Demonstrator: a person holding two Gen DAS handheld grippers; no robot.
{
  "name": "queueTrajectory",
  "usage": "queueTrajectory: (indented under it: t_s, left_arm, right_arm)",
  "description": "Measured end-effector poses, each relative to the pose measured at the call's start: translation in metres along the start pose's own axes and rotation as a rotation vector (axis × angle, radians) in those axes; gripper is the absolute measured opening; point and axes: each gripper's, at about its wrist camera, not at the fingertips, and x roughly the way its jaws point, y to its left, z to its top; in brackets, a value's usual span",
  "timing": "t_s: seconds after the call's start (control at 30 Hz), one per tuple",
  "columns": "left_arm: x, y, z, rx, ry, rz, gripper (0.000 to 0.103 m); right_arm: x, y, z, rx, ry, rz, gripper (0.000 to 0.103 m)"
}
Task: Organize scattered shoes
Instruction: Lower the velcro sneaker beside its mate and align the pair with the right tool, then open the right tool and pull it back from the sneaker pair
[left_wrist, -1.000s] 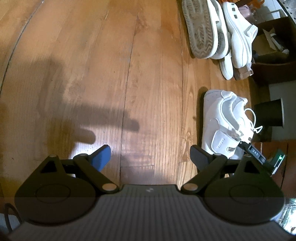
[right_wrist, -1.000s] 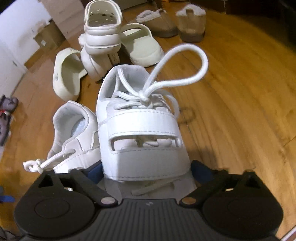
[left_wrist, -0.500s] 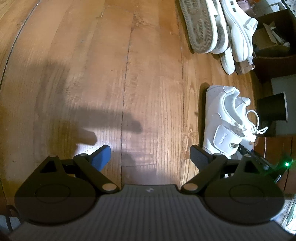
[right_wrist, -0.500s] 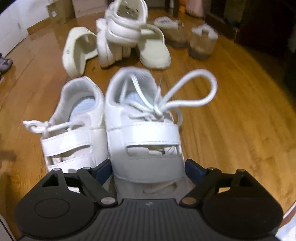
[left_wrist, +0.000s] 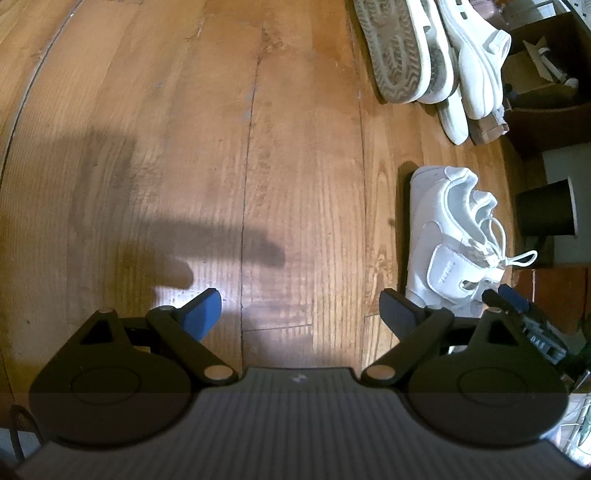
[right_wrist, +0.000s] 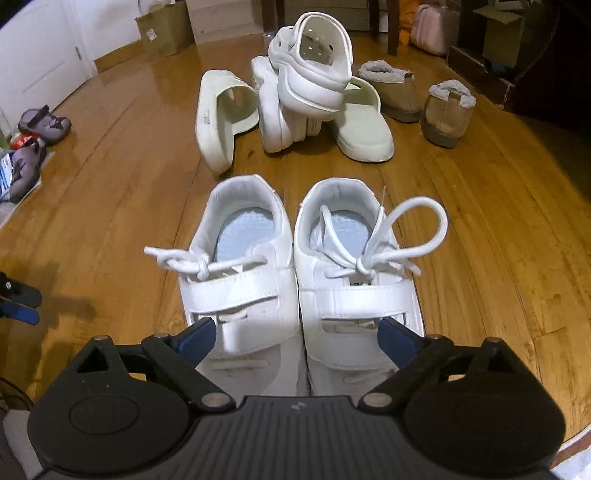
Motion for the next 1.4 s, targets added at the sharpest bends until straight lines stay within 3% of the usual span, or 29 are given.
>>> queueTrajectory:
  t_s: [0.2, 0.37, 0.57, 0.77, 1.03, 1.07, 1.13, 1.17, 1.3, 1.37, 1.4]
  left_arm:
    - [0.008, -0.004, -0.002, 0.021, -0.001, 0.036, 0.093]
    - [0.008, -0.01, -0.004, 0.049, -0.024, 0.077, 0.093]
    - [-0.002, -0.023, -0.005, 0.108, -0.103, 0.034, 0.093]
    - [0.001, -0.052, -0.01, 0.215, -0.149, -0.001, 0.093]
    - [0.009, -0.07, -0.013, 0.217, -0.182, -0.034, 0.093]
    - [0.009, -0.07, -0.013, 0.21, -0.186, -0.039, 0.093]
    - [0.01, -0.071, -0.012, 0.18, -0.195, -0.03, 0.093]
    - [0.01, -0.071, -0.012, 0.165, -0.197, -0.012, 0.093]
    - [0.011, -0.071, -0.014, 0.157, -0.215, 0.025, 0.093]
    - [0.013, -0.072, -0.012, 0.155, -0.215, 0.029, 0.093]
    - [0.014, -0.073, -0.011, 0.156, -0.214, 0.027, 0.093]
  right_arm:
    - [0.005, -0.005, -0.004, 0.05, -0.03, 0.007, 0.095]
    - [0.009, 0.0, -0.014, 0.032, -0.098, -0.022, 0.088]
    - [-0.003, -0.011, -0.016, 0.117, -0.151, 0.081, 0.089]
    - [-0.011, -0.004, -0.015, 0.074, -0.173, 0.082, 0.091]
    - [-0.014, 0.007, -0.002, 0.052, -0.221, 0.102, 0.095]
    - [-0.013, 0.005, 0.0, 0.048, -0.219, 0.125, 0.091]
    - [-0.01, -0.01, 0.01, 0.063, -0.205, 0.182, 0.053]
    - [-0.008, -0.023, 0.02, 0.105, -0.195, 0.188, 0.051]
    - [0.004, -0.047, 0.052, 0.186, -0.107, 0.218, 0.054]
    - [0.019, -0.035, 0.064, 0.14, -0.037, 0.18, 0.069]
    - [0.026, -0.027, 0.068, 0.114, -0.022, 0.133, 0.087]
